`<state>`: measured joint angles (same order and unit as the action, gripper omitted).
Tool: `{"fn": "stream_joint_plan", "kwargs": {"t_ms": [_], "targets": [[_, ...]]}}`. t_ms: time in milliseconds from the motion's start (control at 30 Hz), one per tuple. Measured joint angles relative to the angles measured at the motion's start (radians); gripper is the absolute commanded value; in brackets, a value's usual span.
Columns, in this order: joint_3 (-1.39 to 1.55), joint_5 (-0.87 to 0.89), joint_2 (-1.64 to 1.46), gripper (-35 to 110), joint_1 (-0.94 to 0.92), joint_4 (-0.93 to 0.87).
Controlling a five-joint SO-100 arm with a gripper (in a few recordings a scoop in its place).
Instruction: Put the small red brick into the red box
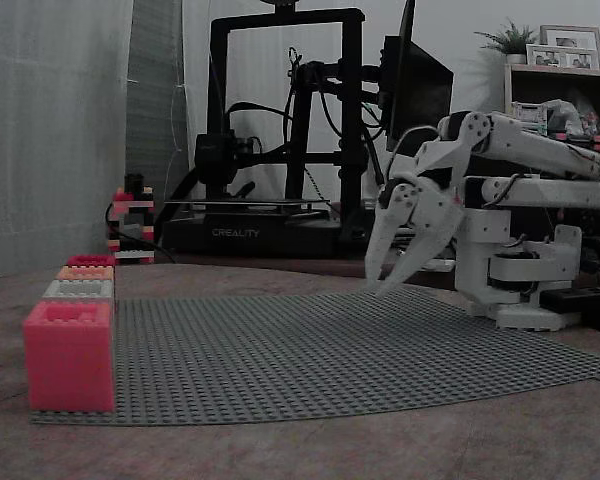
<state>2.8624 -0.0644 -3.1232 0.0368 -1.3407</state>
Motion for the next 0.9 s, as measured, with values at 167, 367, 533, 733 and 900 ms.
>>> {"fn": "stream_joint_plan", "kwargs": {"t_ms": [167, 367, 533, 733, 900], "targets": [[0.000, 0.015, -0.075, 0, 0.015, -0.040], [0.006, 0.021, -0.086, 0, 0.021, -0.043], [0.006, 0.021, -0.086, 0, 0.021, -0.043], [0.006, 0.028, -0.086, 0, 0.021, -0.043], [0.006, 0.031, -0.086, 0, 0.021, -0.043]]}}
